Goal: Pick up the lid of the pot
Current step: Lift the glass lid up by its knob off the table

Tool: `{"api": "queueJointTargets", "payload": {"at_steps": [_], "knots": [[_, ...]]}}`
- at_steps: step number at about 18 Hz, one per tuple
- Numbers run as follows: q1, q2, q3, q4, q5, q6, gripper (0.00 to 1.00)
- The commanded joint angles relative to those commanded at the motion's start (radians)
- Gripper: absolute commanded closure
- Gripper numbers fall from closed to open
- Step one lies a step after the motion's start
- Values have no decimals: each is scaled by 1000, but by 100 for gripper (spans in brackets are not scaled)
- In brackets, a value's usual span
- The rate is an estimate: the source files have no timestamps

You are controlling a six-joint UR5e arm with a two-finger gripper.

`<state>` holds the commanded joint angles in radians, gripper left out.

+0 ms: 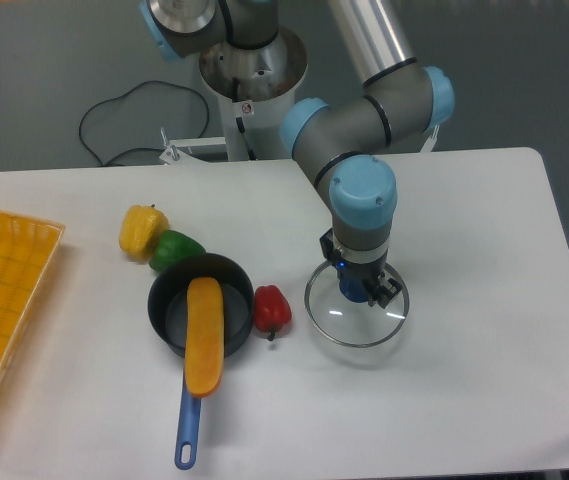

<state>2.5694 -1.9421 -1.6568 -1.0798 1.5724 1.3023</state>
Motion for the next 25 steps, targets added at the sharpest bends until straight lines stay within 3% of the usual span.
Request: {"api": "queueJointTargets", "payload": {"at_steps": [4, 25], "knots": [[3, 6, 14, -37, -3, 0, 37], [15, 34, 14, -38, -52, 0, 37]]}}
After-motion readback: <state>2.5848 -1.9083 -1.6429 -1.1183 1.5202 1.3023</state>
